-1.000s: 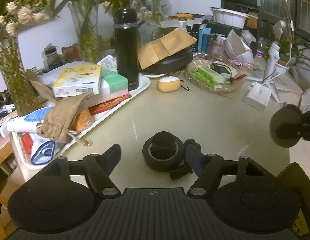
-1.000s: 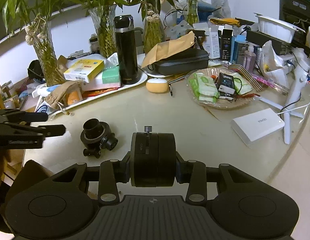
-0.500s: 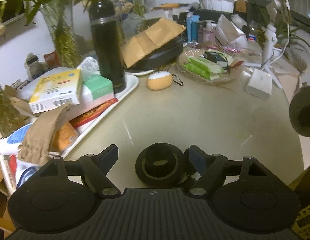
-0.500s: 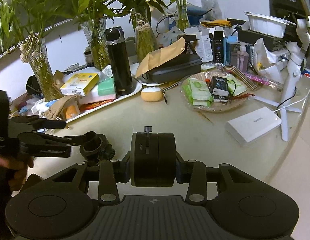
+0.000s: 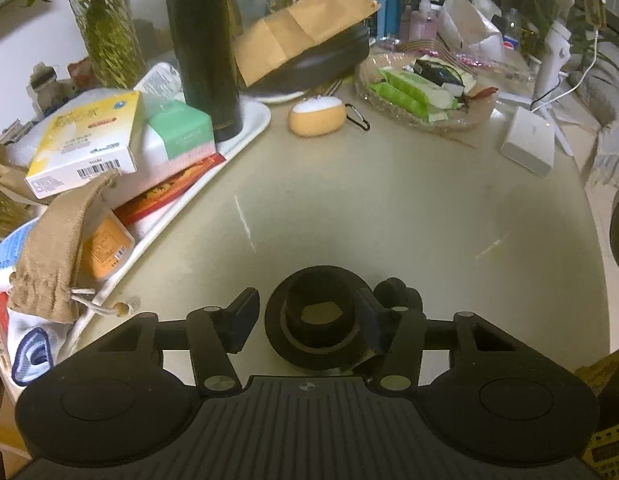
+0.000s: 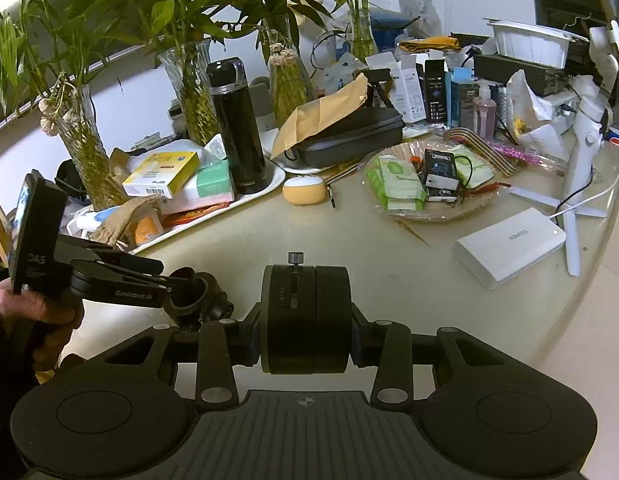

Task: Organize rigid objects
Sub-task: 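Grasp the black tape roll with the left tool while the right tool holds the lens cylinder, then carry the tape roll and lens cylinder over the box and open the left tool, then open the right tool to drop the lens cylinder into the box, then move both tools from the box toward the remaining small black parts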

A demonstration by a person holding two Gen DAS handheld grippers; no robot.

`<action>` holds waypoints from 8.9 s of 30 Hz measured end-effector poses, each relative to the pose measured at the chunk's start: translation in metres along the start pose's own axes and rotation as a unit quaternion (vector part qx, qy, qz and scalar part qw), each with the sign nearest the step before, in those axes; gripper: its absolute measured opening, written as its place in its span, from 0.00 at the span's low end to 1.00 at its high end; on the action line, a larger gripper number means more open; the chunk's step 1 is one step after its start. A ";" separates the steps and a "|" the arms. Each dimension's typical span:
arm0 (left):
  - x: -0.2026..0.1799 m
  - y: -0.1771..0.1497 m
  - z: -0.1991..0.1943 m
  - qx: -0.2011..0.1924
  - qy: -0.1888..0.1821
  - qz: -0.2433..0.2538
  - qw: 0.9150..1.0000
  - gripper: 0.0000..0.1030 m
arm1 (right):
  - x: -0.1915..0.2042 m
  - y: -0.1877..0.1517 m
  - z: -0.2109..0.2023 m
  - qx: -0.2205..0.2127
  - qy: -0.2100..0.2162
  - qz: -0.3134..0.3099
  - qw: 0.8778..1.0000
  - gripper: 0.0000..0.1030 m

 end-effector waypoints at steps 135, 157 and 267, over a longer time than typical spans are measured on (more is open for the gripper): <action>-0.036 -0.028 -0.133 -0.082 -0.018 -0.017 0.996 0.71 | 0.073 0.001 -0.044 0.008 0.088 -0.030 0.996 0.42; -0.053 -0.096 -0.151 -0.042 -0.025 0.003 0.999 0.71 | 0.088 -0.027 -0.077 -0.003 0.107 0.001 0.994 0.42; 0.031 -0.049 -0.112 -0.112 0.008 -0.029 0.993 0.78 | 0.085 -0.001 -0.002 -0.016 0.091 -0.106 0.990 1.00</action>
Point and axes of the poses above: each gripper's, at about its wrist camera, not at the fingertips, and z roughly the way its jaws point, x to its left, y to its top, the point moved 10 cm from there along z, roughly the way its jaws point, and after that the axes turned 15 degrees about -z, right-handed, at the moved point
